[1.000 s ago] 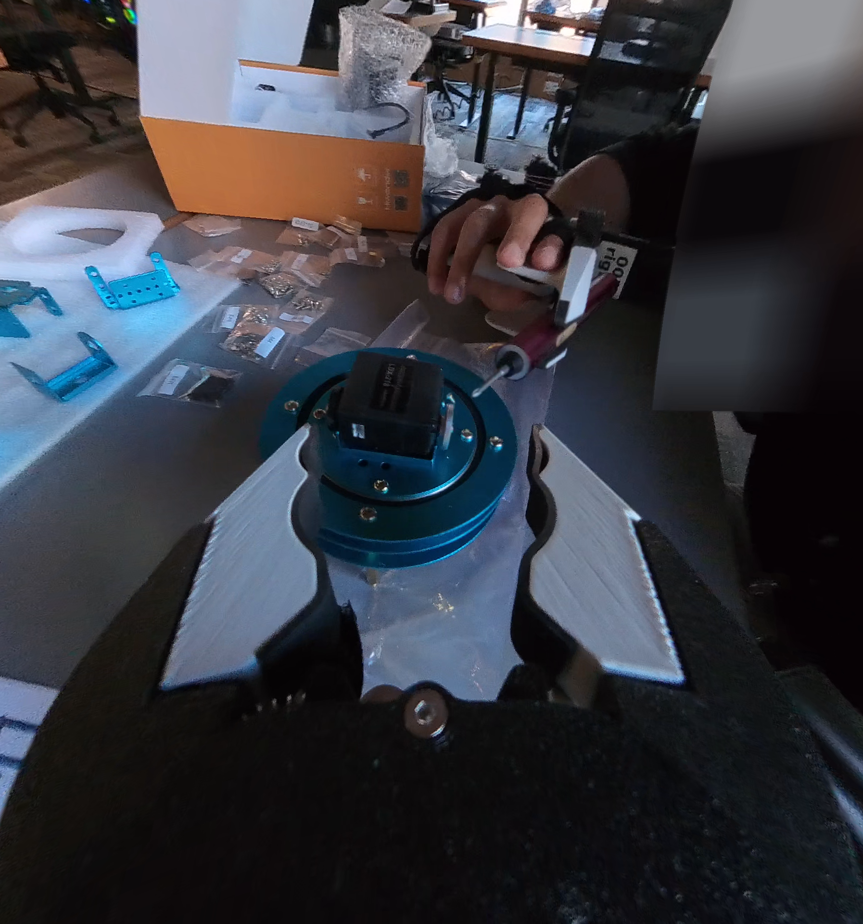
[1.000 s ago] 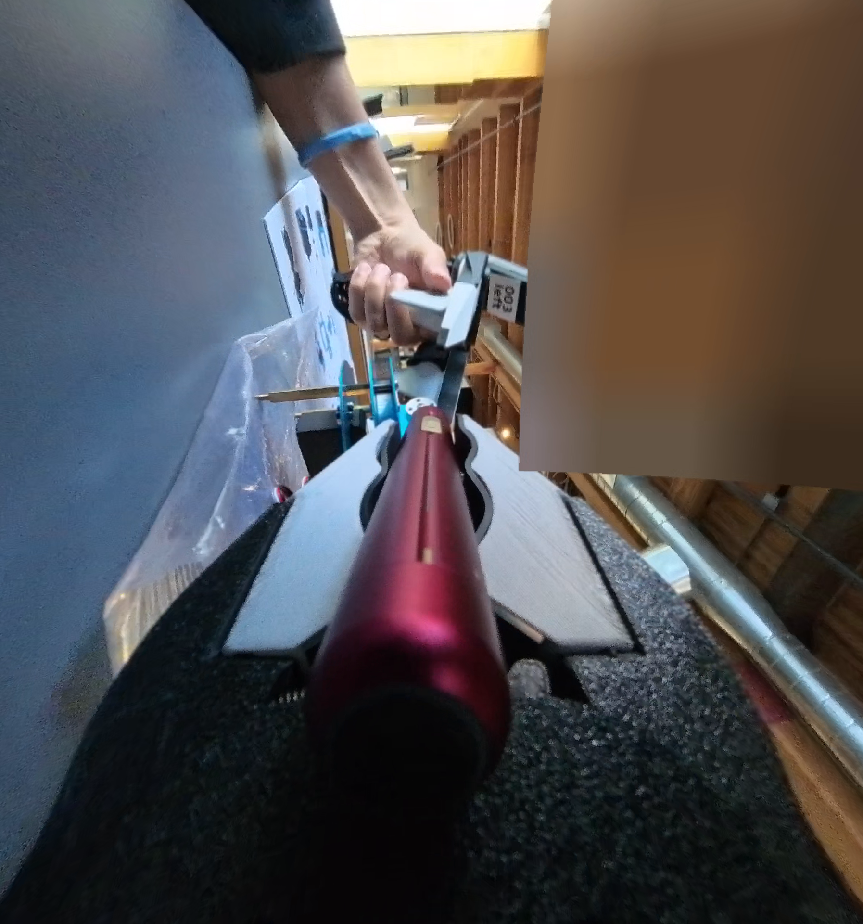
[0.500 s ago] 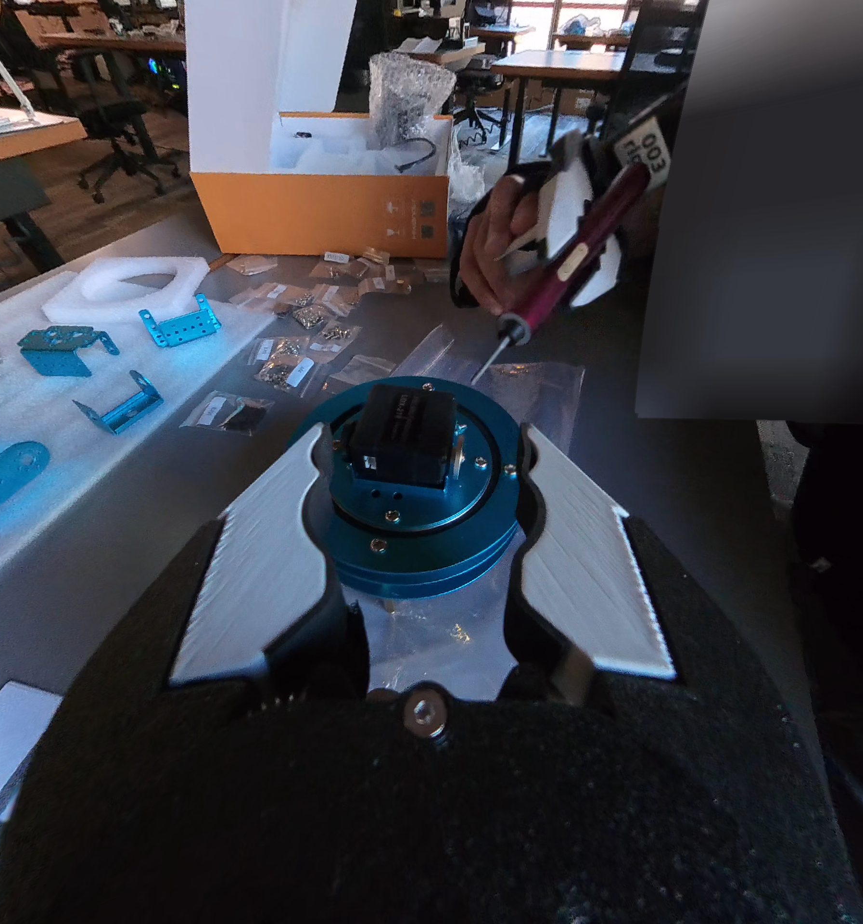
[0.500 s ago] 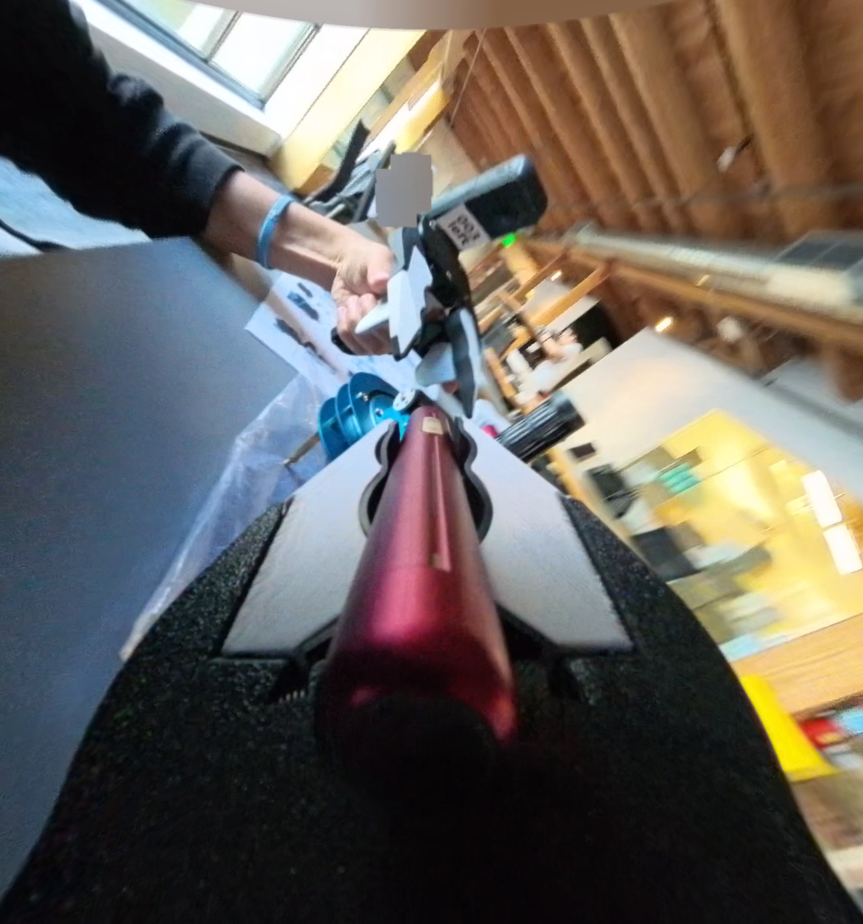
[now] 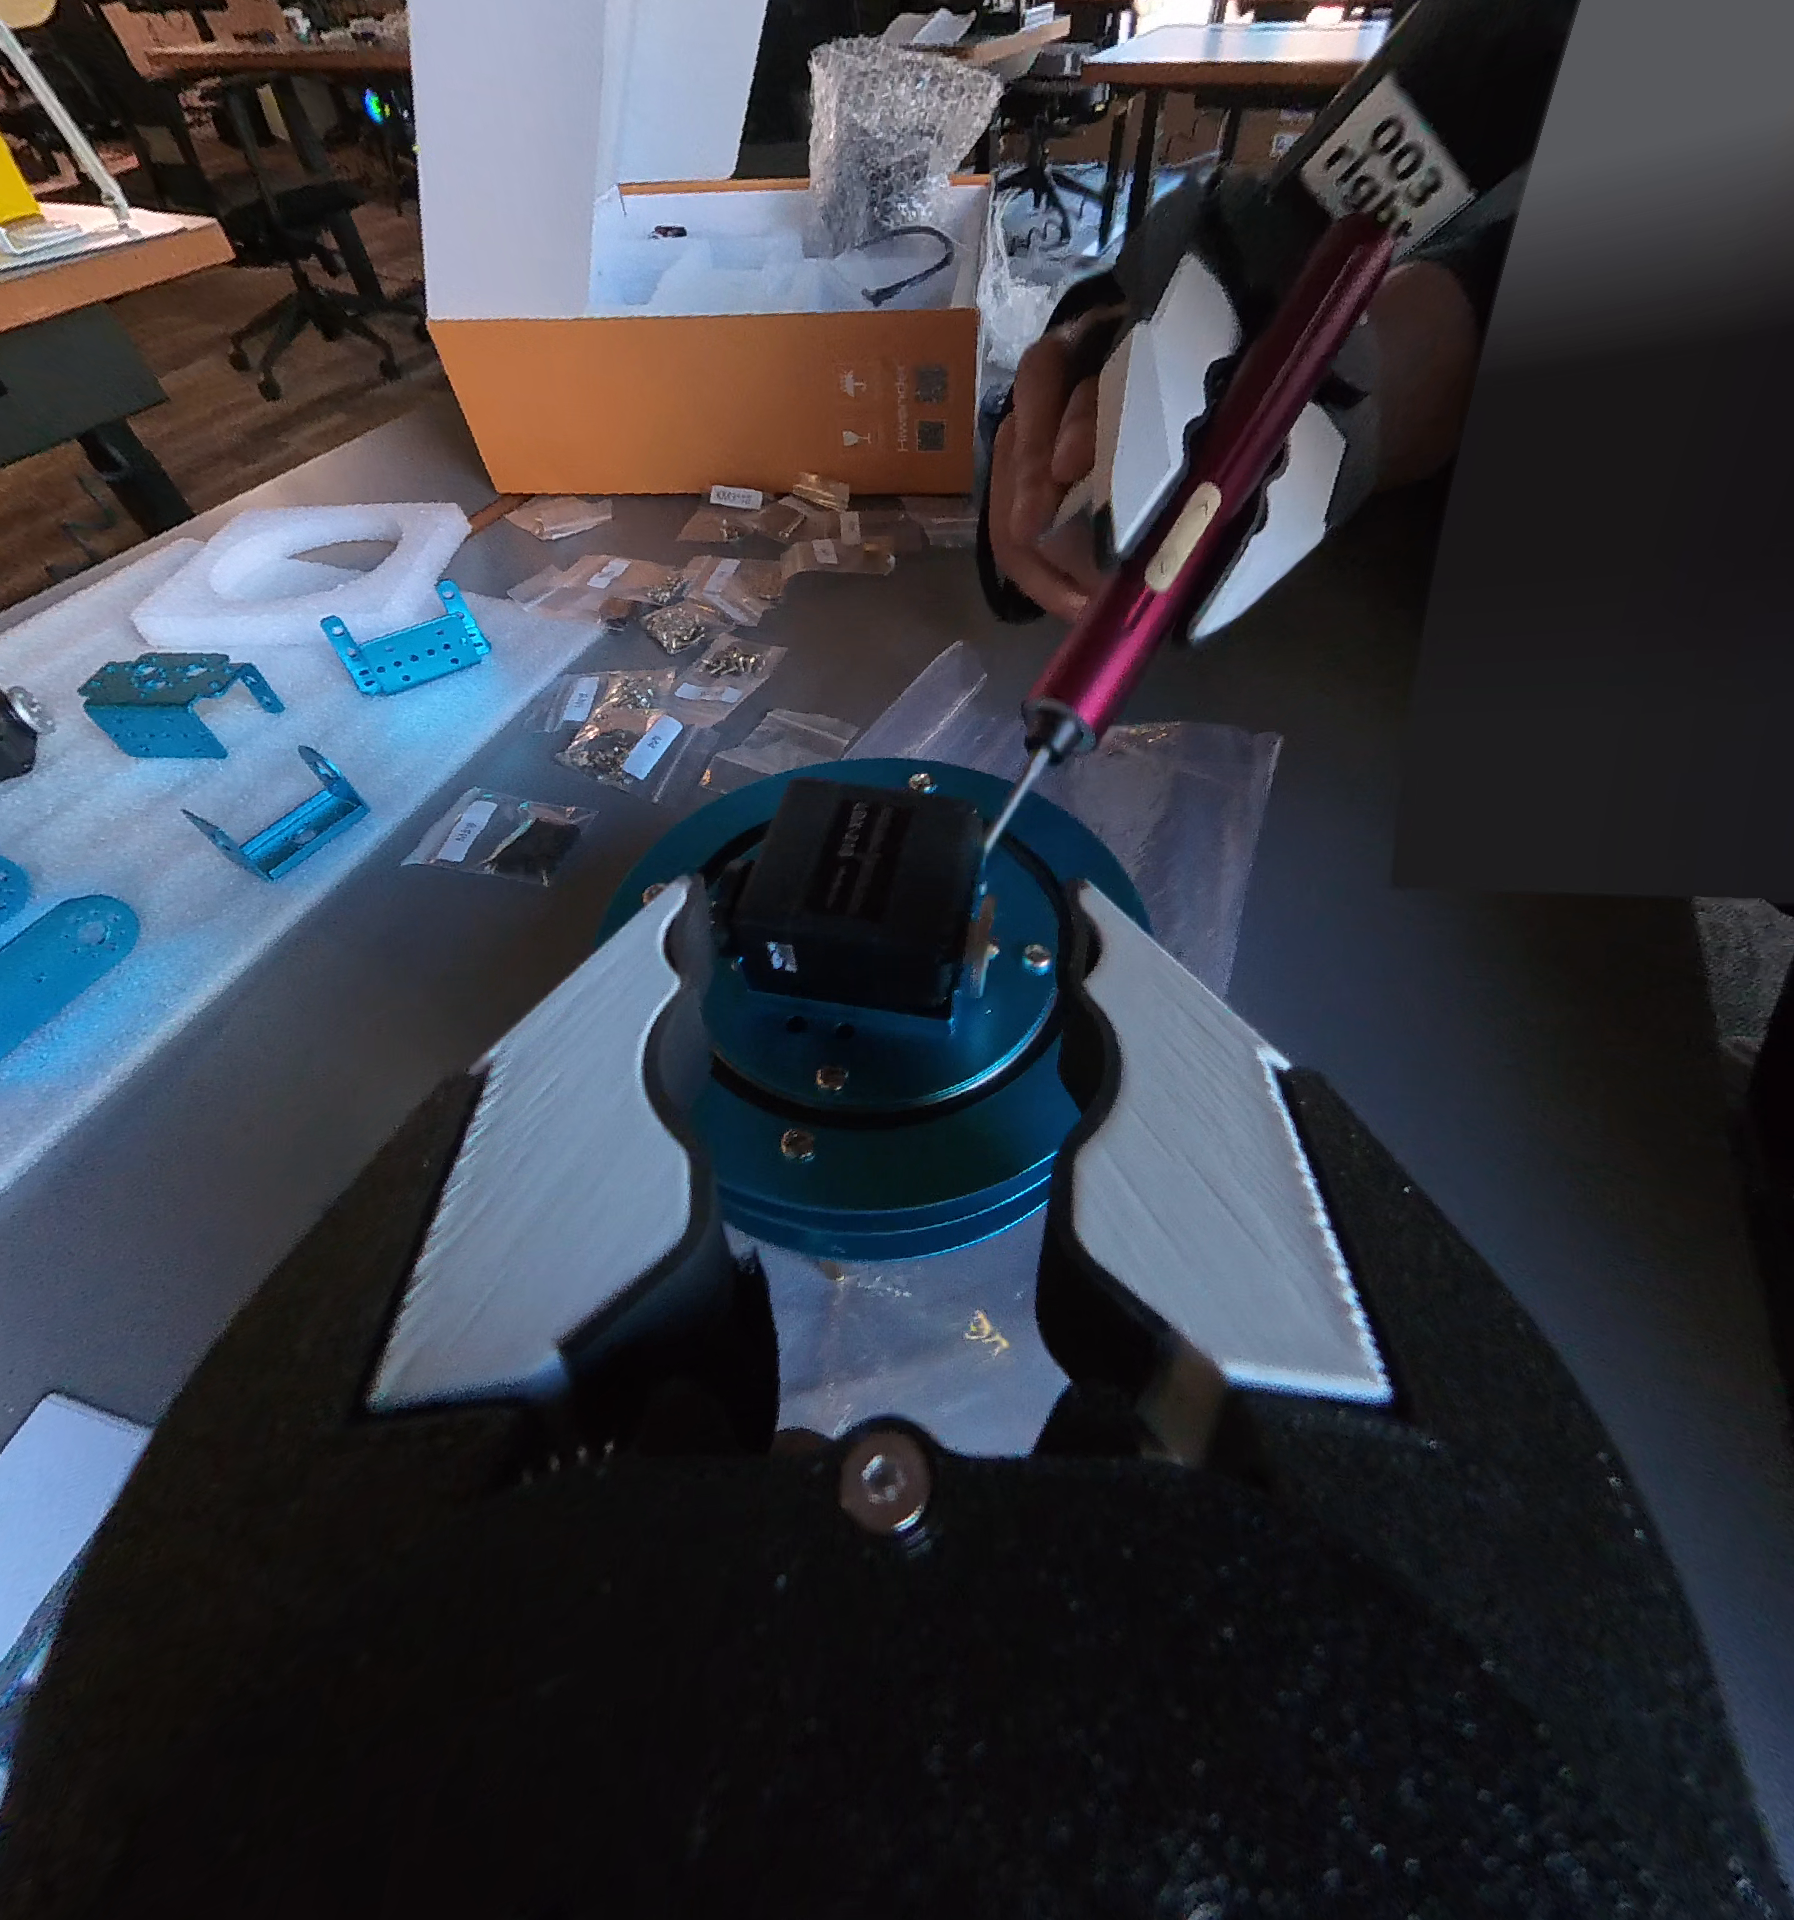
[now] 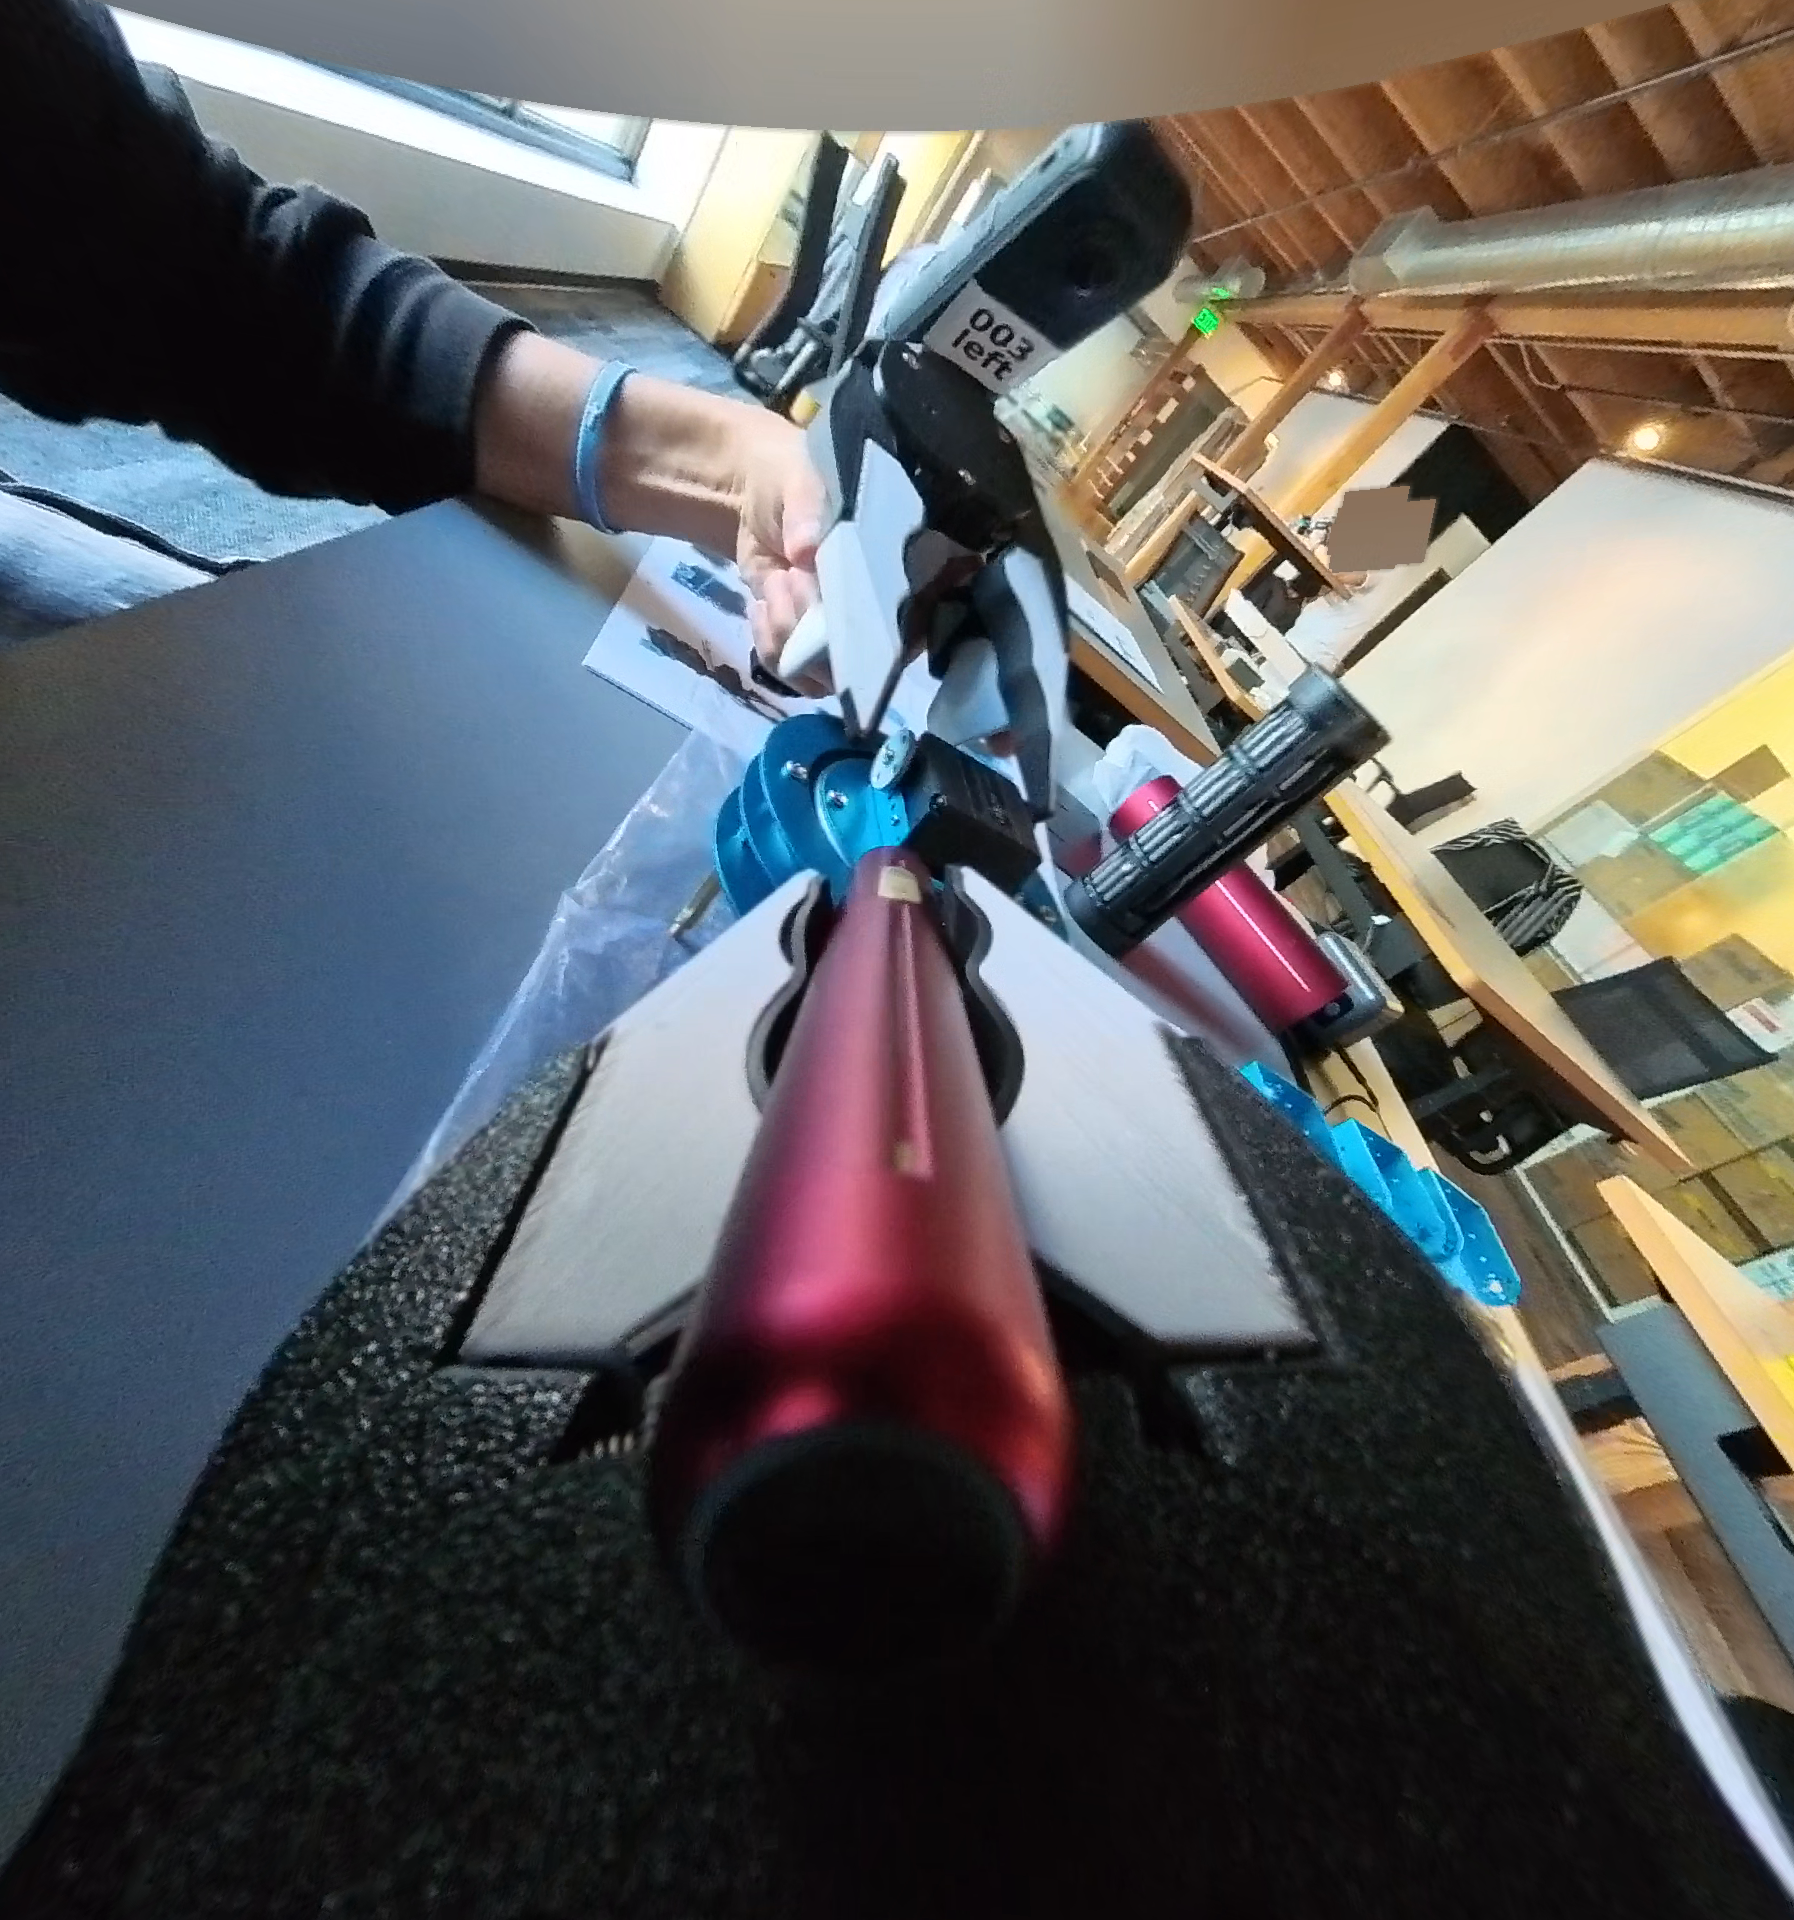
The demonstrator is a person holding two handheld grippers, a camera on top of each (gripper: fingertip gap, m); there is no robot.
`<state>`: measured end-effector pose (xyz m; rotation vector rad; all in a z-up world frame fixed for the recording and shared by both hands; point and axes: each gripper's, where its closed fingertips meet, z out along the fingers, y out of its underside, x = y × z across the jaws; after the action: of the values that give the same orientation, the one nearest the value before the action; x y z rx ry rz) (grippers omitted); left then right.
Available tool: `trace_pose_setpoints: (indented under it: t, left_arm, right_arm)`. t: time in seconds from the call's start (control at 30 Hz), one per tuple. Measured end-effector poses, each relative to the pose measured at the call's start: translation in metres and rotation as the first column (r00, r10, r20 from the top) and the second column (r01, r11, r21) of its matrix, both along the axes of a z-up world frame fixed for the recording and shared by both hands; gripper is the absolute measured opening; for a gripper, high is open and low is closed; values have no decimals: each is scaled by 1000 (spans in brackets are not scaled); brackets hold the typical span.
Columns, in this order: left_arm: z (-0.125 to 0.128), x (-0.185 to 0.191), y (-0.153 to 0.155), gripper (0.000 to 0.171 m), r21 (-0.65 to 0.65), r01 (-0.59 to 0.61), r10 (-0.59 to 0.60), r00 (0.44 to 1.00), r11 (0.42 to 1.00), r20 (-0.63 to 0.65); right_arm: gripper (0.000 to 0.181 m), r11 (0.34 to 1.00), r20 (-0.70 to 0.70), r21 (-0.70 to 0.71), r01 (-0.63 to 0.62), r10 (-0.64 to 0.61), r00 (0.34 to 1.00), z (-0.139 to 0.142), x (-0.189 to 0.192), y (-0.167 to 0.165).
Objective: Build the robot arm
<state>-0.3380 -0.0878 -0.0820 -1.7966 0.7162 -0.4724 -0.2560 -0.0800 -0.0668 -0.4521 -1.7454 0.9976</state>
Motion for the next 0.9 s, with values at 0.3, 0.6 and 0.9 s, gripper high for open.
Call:
trace_pose_setpoints:
  t: [0.3,0.6,0.9]
  left_arm:
    - [13,3,-4,57,80,-1,0,1000,997,12]
    - [14,29,-22,33,132,63,-56,997,989,-59]
    - [24,35,-22,17,141,58,-62,998,988,23]
  right_arm:
    - [21,980,12,-196,-41,44,999,17,3,0]
    - [22,827,101,-559,-58,138,985,34,-3,5]
    - [22,800,90,-594,-81,167,982,37,-1,6]
